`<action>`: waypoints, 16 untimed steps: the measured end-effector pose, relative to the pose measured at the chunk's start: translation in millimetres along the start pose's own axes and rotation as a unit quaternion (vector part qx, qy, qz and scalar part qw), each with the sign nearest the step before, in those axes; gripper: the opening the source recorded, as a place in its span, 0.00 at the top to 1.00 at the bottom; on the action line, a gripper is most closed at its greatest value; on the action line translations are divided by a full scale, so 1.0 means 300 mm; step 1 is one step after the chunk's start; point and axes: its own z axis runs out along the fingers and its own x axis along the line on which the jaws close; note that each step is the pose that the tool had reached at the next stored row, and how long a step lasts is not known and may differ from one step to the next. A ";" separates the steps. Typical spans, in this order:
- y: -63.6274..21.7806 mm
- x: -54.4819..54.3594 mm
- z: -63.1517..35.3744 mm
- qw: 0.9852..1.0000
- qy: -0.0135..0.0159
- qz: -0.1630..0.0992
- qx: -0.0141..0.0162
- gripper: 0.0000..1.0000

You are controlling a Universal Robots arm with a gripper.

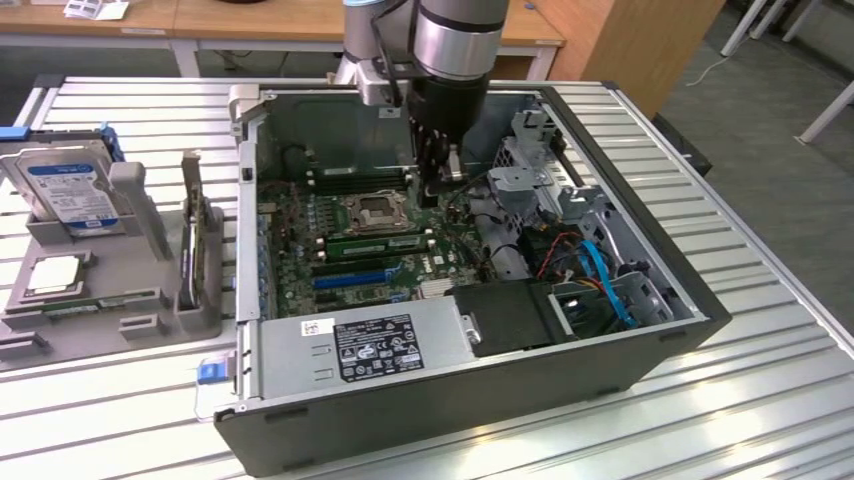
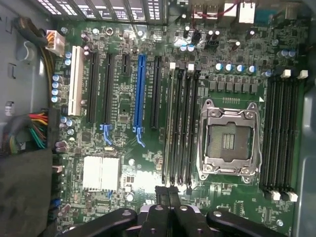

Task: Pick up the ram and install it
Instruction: 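Press down the ram until it locks into place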

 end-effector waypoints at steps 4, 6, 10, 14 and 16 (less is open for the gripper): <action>0.000 -0.001 0.024 1.000 0.000 0.000 0.000 0.89; -0.001 -0.001 0.036 1.000 0.000 0.001 0.000 0.89; 0.000 -0.002 0.061 1.000 0.000 0.002 0.000 0.89; 0.000 -0.003 0.085 1.000 0.000 0.005 0.000 0.89; 0.000 -0.003 0.097 1.000 0.000 0.006 0.000 0.89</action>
